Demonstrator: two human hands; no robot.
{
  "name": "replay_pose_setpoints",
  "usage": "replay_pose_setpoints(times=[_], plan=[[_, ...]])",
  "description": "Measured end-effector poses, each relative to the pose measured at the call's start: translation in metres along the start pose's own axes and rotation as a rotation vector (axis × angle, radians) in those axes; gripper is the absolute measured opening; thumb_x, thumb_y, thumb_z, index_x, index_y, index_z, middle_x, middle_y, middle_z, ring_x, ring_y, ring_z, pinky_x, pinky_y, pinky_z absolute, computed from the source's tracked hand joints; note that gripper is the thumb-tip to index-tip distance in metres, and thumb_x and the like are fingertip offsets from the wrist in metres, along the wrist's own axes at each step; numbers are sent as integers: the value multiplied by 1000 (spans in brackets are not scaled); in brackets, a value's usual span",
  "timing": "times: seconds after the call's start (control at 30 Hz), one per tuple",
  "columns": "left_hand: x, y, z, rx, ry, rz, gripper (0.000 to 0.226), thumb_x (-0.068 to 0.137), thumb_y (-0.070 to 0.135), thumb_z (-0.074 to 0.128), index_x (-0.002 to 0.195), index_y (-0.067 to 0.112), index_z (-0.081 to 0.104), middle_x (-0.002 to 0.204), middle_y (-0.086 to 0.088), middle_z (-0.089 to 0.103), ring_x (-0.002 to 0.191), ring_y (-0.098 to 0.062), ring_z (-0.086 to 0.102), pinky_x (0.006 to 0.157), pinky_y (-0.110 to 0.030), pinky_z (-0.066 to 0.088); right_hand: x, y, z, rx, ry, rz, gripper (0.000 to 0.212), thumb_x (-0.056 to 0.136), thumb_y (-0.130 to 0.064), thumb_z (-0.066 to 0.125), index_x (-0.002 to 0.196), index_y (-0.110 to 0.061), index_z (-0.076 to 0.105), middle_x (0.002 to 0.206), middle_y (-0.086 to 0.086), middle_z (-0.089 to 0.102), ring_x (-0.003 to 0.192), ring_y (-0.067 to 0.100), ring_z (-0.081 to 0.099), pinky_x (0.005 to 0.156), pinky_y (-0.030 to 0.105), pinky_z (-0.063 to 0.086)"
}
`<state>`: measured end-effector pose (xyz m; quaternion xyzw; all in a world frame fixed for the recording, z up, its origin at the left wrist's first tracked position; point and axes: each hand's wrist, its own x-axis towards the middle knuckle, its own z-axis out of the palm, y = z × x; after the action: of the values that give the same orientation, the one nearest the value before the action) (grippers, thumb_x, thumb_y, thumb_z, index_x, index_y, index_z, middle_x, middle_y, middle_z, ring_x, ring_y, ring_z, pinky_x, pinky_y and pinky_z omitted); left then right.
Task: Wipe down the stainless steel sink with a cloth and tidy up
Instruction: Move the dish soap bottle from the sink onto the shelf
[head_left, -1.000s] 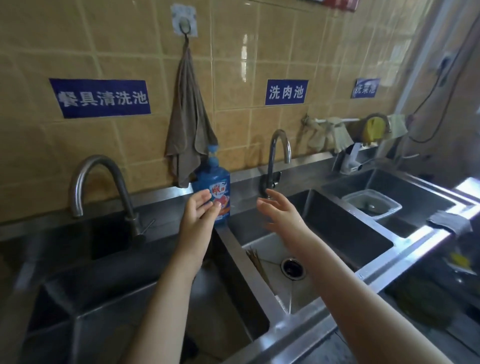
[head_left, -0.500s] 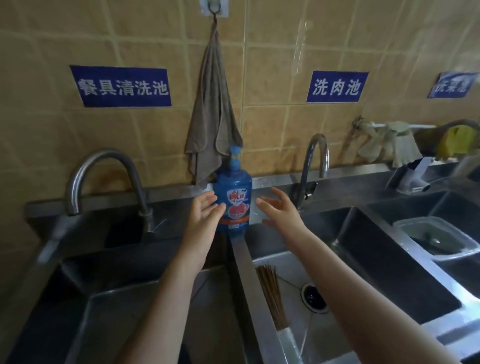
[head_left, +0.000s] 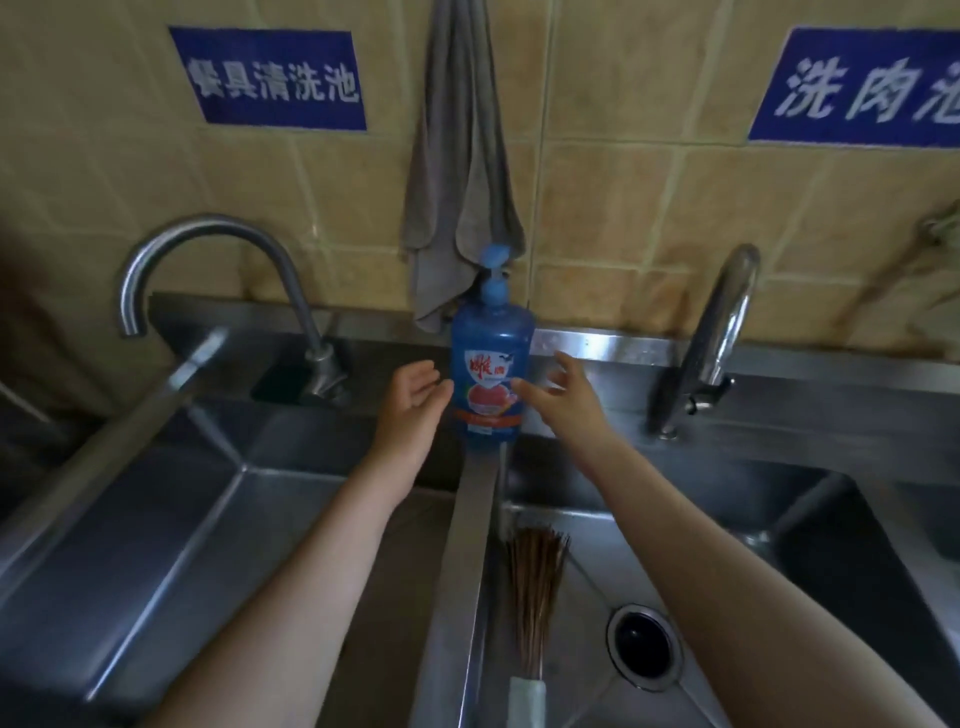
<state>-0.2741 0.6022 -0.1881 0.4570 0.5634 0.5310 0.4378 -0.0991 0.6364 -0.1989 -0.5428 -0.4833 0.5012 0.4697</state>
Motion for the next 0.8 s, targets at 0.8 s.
replay_pose_setpoints(times=[0.8], plan=[[137, -41, 21, 89, -300, -40, 62, 67, 25, 77, 120, 31, 45, 112, 16, 58, 102, 4, 56, 77, -17, 49, 123, 63, 6, -287, -197, -116, 60, 65, -11, 83, 109, -30, 46, 102, -21, 61, 90, -9, 61, 76, 10, 50]])
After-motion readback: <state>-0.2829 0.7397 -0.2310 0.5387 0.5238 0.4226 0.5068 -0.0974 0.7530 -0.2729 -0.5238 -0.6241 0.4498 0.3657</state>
